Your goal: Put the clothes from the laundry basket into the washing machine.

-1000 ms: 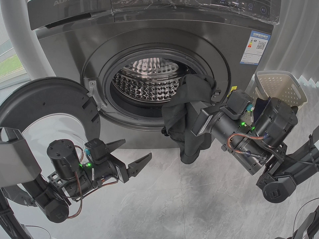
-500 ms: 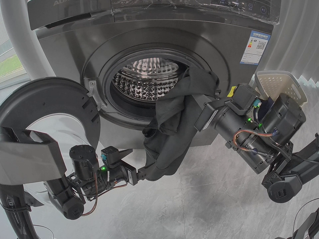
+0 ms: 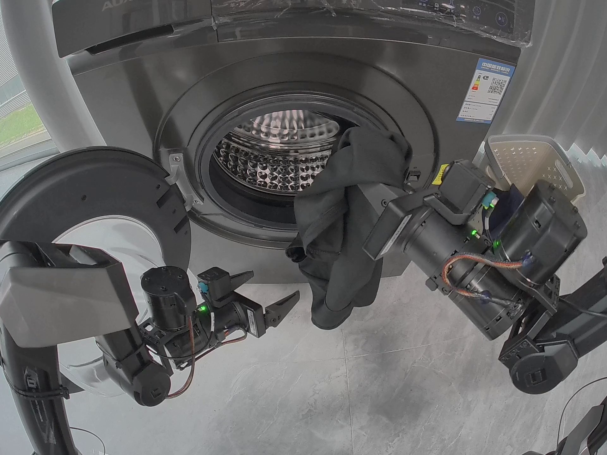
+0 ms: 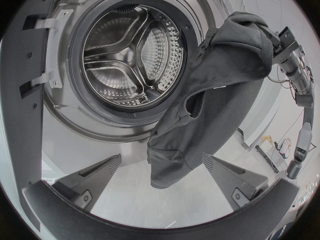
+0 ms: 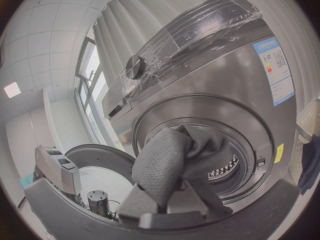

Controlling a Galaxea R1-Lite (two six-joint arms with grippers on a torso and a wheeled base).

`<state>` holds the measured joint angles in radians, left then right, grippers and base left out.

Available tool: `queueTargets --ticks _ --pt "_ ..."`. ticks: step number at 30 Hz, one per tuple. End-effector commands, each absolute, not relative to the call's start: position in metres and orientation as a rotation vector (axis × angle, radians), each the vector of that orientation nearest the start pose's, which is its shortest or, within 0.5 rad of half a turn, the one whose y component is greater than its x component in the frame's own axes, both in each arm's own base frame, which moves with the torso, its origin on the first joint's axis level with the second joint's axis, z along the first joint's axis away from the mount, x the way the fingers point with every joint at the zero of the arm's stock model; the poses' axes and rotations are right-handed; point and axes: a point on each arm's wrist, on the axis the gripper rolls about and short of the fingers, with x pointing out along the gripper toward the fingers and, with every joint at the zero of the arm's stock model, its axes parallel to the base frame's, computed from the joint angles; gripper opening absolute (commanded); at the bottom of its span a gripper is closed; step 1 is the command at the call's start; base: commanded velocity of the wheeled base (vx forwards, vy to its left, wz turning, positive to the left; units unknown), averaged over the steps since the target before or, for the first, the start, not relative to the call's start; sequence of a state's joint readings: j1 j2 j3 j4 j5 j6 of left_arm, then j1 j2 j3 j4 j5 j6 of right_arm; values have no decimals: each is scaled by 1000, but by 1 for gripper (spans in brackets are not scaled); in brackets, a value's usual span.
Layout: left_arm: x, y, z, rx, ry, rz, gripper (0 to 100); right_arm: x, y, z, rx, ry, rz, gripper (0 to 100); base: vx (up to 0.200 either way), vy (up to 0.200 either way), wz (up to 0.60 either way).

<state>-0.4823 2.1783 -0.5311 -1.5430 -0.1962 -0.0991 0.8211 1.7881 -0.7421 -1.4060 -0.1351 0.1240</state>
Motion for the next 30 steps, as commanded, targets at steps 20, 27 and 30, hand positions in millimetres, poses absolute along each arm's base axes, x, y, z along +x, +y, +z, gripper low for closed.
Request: queueTargets --ticks 20,27,30 --pt "339 -181 34 -87 74 -674 100 207 233 214 292 -279 732 0 0 0 0" --pt "338 -186 34 -89 73 -688 100 205 235 212 291 -273 741 0 0 0 0" --pt "341 -189 34 -90 63 -691 100 205 236 211 290 -270 742 0 0 0 0"
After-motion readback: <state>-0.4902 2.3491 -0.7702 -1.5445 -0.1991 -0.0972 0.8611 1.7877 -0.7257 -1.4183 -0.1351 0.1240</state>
